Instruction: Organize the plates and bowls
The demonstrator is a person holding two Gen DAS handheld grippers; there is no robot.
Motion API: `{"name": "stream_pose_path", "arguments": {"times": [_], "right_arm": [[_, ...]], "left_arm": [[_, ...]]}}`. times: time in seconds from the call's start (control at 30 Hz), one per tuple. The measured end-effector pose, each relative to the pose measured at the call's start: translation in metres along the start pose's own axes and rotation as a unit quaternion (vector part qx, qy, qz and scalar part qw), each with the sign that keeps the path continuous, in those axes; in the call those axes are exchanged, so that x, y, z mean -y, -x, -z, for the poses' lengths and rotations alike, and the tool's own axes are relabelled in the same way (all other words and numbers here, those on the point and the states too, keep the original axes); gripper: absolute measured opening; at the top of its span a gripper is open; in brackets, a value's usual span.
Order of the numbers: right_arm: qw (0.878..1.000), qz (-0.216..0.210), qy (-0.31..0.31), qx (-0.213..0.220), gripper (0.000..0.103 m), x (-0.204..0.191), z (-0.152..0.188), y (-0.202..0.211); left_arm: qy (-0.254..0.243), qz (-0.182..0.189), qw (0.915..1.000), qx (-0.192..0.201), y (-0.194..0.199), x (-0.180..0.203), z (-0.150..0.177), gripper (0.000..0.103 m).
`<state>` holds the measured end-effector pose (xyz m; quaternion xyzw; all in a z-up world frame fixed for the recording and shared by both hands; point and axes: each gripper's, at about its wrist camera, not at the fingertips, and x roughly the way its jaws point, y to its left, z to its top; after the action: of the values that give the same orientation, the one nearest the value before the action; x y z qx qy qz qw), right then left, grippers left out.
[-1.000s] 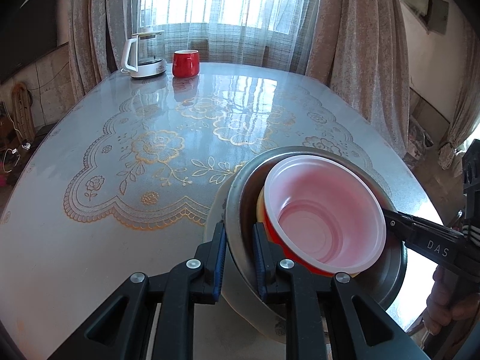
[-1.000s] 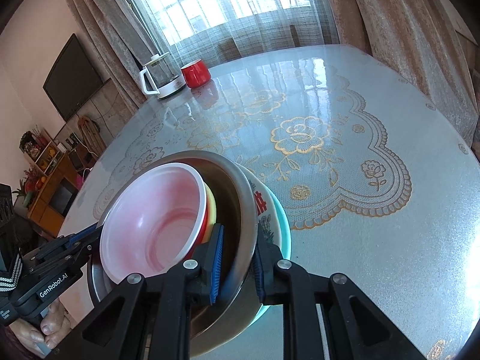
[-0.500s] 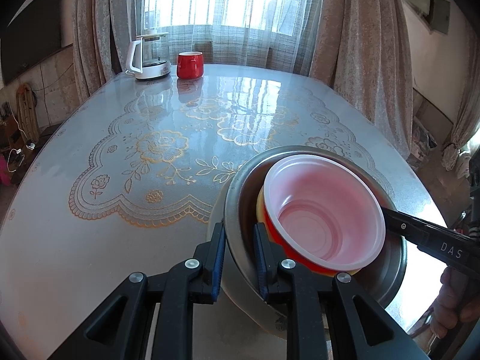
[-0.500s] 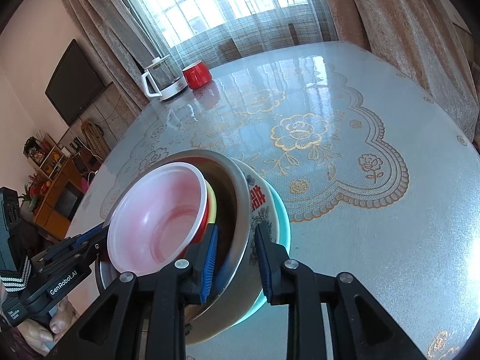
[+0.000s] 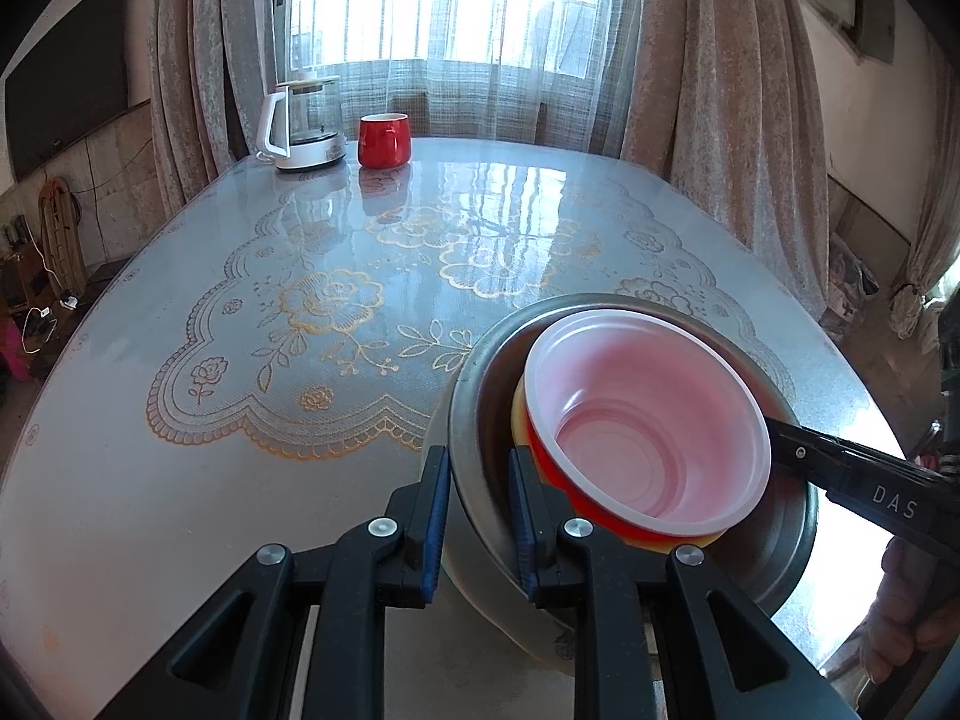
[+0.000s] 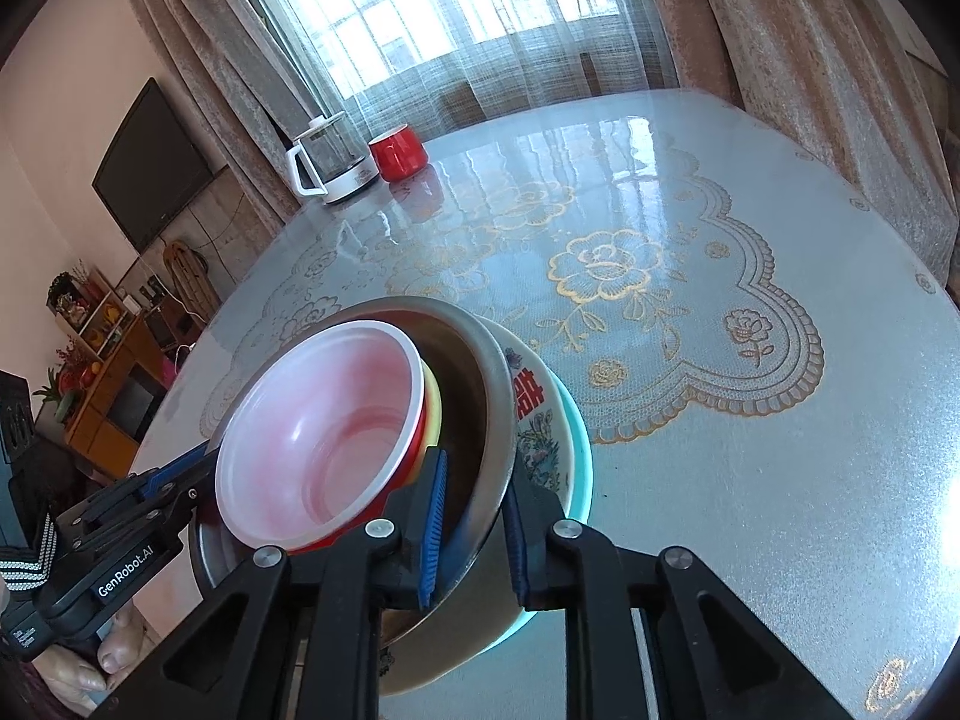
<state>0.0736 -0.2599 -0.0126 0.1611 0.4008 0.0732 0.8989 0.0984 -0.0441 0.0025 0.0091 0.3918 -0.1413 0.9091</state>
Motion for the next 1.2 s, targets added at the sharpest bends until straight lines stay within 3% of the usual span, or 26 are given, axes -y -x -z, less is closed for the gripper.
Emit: {"name": "stream_pose_path", "arguments": {"times": [0.37, 0.47, 0.7, 0.97, 1.2], "right_arm": [[1.0, 0.003, 0.001, 0.001, 0.02, 0.0, 0.003, 0.003], [1.0, -0.001, -0.007, 0.011, 0.027, 0.001, 0.003, 0.009], [0.999, 0.006, -0.002, 0.043, 0.032, -0.006, 0.003, 0.026], [0.994, 0.075, 0.013, 0.084, 0.037, -0.021, 0.012, 0.045], [0.983, 0.131, 0.033, 0.124, 0.039, -0.041, 0.03, 0.054]], "left_arm": [[0.015, 0.0, 0.9999, 0.0, 0.002, -0.002, 0.001, 0.022], [0.022, -0.007, 0.9997, 0.003, 0.004, -0.004, 0.001, 0.027], [0.033, -0.031, 0.9987, 0.024, 0.018, -0.009, 0.005, 0.039], [0.047, -0.075, 0.9933, 0.074, 0.05, -0.014, 0.016, 0.045], [0.046, -0.087, 0.9892, 0.109, 0.07, -0.005, 0.03, 0.049]]}}
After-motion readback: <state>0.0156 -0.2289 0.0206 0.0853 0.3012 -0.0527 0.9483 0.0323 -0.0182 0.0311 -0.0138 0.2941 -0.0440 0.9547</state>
